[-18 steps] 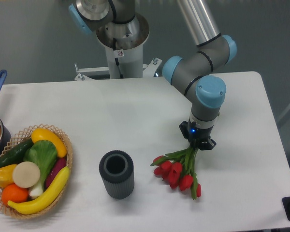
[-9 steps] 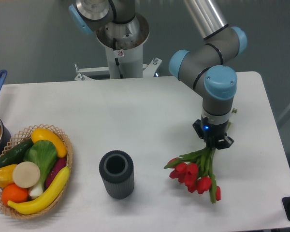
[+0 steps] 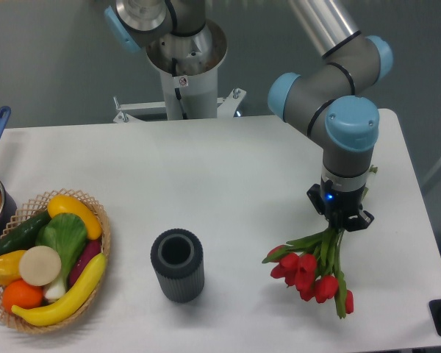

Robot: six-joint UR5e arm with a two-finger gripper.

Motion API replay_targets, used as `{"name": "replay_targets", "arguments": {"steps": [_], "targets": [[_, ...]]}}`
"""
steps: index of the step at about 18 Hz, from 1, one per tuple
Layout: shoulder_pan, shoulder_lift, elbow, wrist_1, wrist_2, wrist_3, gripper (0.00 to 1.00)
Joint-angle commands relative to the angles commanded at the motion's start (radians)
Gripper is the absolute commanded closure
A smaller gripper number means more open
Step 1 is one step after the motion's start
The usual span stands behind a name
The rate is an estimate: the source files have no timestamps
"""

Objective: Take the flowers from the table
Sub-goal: 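Lift the gripped red tulips up off the table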

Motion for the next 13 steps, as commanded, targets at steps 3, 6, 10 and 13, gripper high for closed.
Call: {"name": "replay_targets", "arguments": {"steps": [3,6,10,13], "targets": [[0.000,-0.005,0.031,-0.052,0.000,0.000,0.84],[-0.002,-0.015,0.074,-0.115,0.000,0.000,0.85],[-0.002,-0.029,0.120,-0.176,0.000,0.000,0.85],[0.000,-0.031,0.126,-0.183,0.000,0.000,0.85]]}}
